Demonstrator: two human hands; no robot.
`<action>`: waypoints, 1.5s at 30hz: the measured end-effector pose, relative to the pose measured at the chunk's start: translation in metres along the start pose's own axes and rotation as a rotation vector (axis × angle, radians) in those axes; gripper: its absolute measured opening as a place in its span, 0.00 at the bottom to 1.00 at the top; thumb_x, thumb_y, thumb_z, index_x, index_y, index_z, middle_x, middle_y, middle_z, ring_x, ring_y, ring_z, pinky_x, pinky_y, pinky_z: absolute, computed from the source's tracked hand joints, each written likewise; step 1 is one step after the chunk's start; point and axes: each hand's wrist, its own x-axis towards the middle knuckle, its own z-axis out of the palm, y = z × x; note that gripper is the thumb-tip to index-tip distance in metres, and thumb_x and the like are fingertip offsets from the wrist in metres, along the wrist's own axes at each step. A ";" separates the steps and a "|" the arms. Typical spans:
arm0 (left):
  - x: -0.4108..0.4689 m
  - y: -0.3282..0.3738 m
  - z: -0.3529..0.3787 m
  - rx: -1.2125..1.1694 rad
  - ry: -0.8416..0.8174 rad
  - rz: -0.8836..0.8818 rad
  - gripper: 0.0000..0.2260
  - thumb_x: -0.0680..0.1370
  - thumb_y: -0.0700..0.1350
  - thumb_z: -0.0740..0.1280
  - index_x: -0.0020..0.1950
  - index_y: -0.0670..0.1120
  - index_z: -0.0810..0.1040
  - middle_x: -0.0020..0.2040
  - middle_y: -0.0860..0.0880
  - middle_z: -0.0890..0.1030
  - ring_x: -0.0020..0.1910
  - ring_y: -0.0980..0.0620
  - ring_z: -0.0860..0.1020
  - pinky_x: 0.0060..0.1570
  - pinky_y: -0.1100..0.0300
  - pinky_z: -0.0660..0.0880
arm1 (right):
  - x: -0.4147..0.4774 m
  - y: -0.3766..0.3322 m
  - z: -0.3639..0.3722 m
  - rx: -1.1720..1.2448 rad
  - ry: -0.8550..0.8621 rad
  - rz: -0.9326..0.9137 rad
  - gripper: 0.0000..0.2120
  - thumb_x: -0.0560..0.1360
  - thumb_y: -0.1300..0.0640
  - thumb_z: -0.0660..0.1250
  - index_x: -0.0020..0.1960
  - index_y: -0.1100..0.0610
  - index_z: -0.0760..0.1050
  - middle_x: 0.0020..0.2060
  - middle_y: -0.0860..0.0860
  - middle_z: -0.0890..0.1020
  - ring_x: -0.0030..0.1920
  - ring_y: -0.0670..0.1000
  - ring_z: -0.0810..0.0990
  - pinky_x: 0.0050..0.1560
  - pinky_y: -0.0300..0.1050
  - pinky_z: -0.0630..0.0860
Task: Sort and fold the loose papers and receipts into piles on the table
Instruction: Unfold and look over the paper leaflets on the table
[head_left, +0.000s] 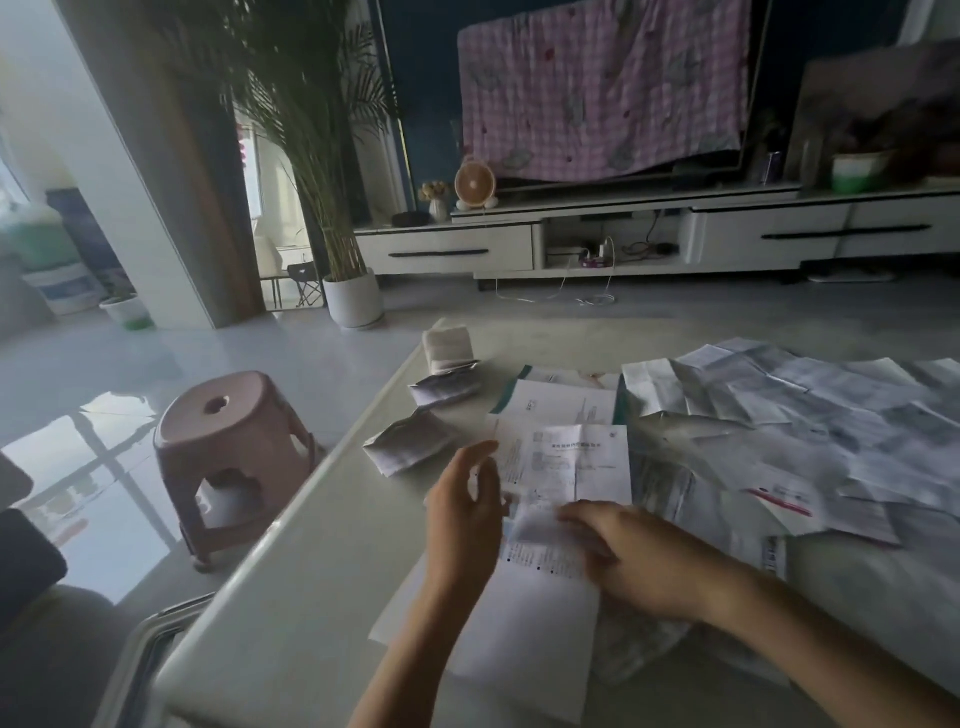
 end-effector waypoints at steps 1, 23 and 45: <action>-0.001 0.001 -0.003 -0.079 0.032 -0.049 0.11 0.78 0.33 0.59 0.51 0.45 0.78 0.45 0.56 0.78 0.42 0.63 0.79 0.43 0.72 0.73 | 0.000 0.000 0.000 -0.004 0.055 0.003 0.17 0.78 0.57 0.59 0.66 0.50 0.70 0.64 0.50 0.75 0.63 0.49 0.74 0.62 0.45 0.72; -0.016 0.021 -0.011 -0.761 -0.493 -0.414 0.07 0.73 0.40 0.65 0.50 0.41 0.78 0.41 0.44 0.83 0.40 0.50 0.82 0.42 0.57 0.80 | 0.001 -0.024 -0.012 0.736 0.517 0.205 0.09 0.72 0.52 0.70 0.46 0.57 0.77 0.40 0.52 0.82 0.43 0.49 0.80 0.42 0.41 0.76; 0.003 0.015 -0.042 -0.314 -0.429 -0.509 0.06 0.75 0.36 0.66 0.49 0.44 0.79 0.41 0.45 0.82 0.39 0.49 0.81 0.38 0.56 0.81 | 0.045 -0.031 -0.012 0.834 0.405 0.260 0.18 0.73 0.66 0.66 0.56 0.50 0.64 0.48 0.57 0.76 0.44 0.56 0.77 0.41 0.48 0.75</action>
